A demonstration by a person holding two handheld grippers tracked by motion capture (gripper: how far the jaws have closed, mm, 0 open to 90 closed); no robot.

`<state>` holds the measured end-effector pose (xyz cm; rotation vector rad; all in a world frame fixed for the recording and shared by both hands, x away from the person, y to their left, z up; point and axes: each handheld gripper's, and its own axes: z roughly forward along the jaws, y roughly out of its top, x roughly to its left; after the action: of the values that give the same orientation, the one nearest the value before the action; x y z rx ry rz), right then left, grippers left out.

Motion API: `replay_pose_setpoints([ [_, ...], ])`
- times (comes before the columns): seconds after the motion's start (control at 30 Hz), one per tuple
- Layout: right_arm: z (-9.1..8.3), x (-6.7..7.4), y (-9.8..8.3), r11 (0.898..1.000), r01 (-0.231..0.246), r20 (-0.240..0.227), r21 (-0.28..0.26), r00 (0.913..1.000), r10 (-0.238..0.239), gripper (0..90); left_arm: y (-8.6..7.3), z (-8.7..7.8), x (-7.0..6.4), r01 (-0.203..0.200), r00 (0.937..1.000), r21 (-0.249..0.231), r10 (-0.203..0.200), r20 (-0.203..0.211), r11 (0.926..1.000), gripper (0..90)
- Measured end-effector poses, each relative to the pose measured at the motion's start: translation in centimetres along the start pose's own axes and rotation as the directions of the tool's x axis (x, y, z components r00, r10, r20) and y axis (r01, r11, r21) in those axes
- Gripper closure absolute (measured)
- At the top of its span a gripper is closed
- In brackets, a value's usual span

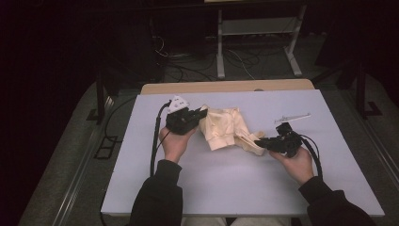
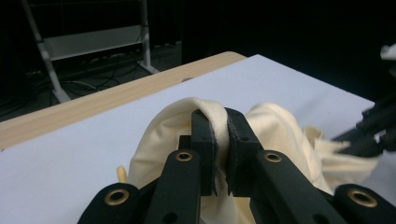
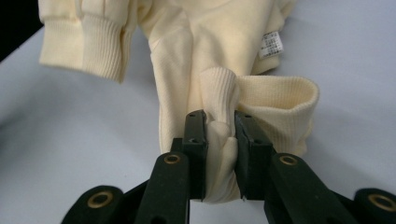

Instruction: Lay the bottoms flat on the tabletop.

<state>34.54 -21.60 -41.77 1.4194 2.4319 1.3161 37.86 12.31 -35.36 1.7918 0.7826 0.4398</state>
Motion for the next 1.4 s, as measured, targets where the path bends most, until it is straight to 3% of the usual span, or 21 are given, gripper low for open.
replay_pose_setpoints([
  [0.1, 0.2, 0.1, -0.5, 1.000, -0.008, -0.001, 0.004, 1.0000, 0.008, 74.3, 0.9, 0.7, -0.6, -0.018, 0.9998, 0.004, 0.018, 0.003, 0.9998, 82.4],
  [0.27, 0.3, 0.0, -0.8, 0.999, 0.022, -0.019, 0.049, 0.9996, -0.021, 67.3, 2.1, 2.0, -1.5, -0.050, 0.9986, 0.018, 0.050, 0.015, 0.9986, 82.4],
  [0.5, -2.2, -0.6, -0.9, 0.999, 0.020, -0.013, -0.030, 0.9997, -0.021, 46.3, 3.6, 3.4, -2.2, -0.088, 0.9960, 0.048, 0.087, 0.019, 0.9950, 82.5],
  [0.63, -3.2, -1.2, -1.1, 0.999, 0.020, 0.005, -0.033, 0.9998, -0.020, 36.4, 4.4, 4.2, -2.6, -0.095, 0.9951, 0.054, 0.094, 0.033, 0.9940, 82.5],
  [0.87, -4.6, -2.2, -0.9, 0.990, 0.009, 0.023, -0.141, 0.9997, -0.006, 14.5, 5.4, 6.5, -3.7, -0.118, 0.9910, 0.066, 0.114, 0.071, 0.9908, 82.5],
  [1.2, -6.3, -4.1, -1.1, 0.977, -0.039, 0.036, -0.212, 0.9982, 0.047, 12.3, 6.1, 9.6, -5.5, -0.153, 0.9832, 0.078, 0.143, 0.113, 0.9852, 82.6],
  [1.4, -7.0, -4.7, -1.2, 0.970, -0.055, 0.042, -0.236, 0.9969, 0.066, 12.3, 6.0, 11.3, -6.5, -0.143, 0.9807, 0.085, 0.129, 0.146, 0.9861, 82.6],
])
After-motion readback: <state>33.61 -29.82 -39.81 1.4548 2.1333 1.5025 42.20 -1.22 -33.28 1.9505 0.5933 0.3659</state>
